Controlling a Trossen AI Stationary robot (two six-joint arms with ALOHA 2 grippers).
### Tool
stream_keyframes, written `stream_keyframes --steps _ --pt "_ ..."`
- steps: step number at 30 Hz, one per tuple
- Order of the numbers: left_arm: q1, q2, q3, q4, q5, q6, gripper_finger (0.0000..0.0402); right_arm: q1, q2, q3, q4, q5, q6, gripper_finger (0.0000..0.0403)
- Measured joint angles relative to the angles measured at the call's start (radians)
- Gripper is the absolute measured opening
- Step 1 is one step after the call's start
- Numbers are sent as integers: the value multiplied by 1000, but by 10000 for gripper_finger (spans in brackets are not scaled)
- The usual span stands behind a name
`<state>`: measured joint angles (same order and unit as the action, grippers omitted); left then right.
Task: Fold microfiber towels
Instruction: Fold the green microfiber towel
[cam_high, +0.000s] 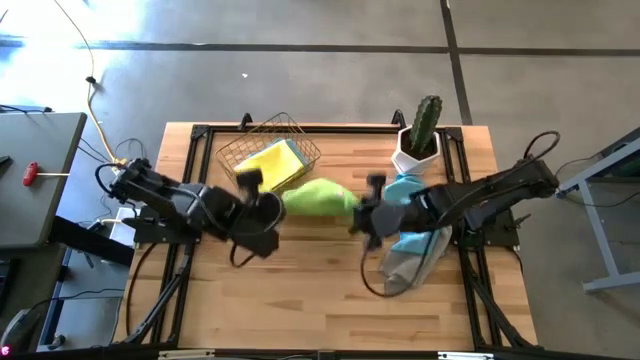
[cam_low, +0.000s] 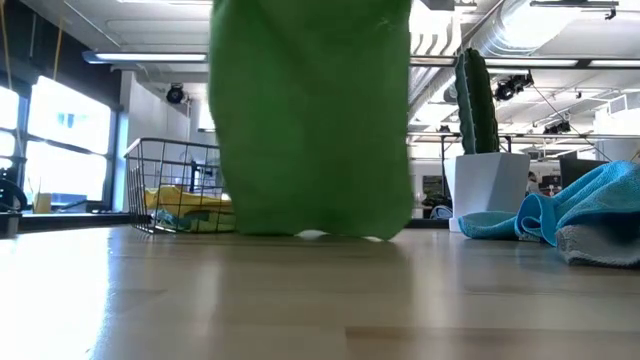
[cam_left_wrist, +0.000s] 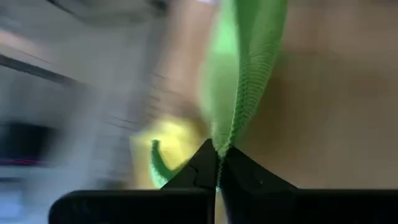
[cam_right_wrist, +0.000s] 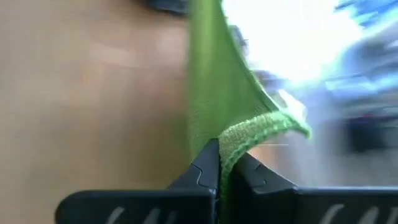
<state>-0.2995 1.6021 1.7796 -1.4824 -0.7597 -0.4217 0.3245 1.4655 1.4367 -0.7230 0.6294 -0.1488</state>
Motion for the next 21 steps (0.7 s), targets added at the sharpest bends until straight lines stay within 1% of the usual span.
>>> stream_keyframes --steps 1,2,3,4,7,9,11,14,16,18,19,21 --pt "-21 -1 -19 18 83 -60 0 15 4 -11 -7 -118 104 0" --pt "-47 -1 -45 40 137 -88 0 28 10 -29 -4 -217 193 0" --pt "-73 1 -75 71 168 -97 0 42 23 -57 -1 -285 260 0" --pt "-98 6 -108 115 193 -99 0 60 37 -89 8 -321 312 0" --pt "-153 37 -209 274 291 -100 0 112 83 -189 86 -354 425 0" --pt "-178 61 -270 383 358 -100 0 142 111 -247 185 -391 485 0" --pt "-198 90 -316 477 400 -100 0 169 140 -294 282 -437 535 0" --pt "-213 136 -353 559 467 -102 0 204 171 -322 403 -503 570 0" --pt "-217 161 -354 593 519 -102 0 224 188 -322 447 -521 587 0" --pt "-221 181 -354 622 576 -78 0 240 194 -323 456 -522 590 0" --pt "-221 187 -353 625 585 -59 0 246 194 -323 459 -508 582 0" --pt "-213 186 -352 616 567 -42 0 249 189 -323 454 -456 554 0"
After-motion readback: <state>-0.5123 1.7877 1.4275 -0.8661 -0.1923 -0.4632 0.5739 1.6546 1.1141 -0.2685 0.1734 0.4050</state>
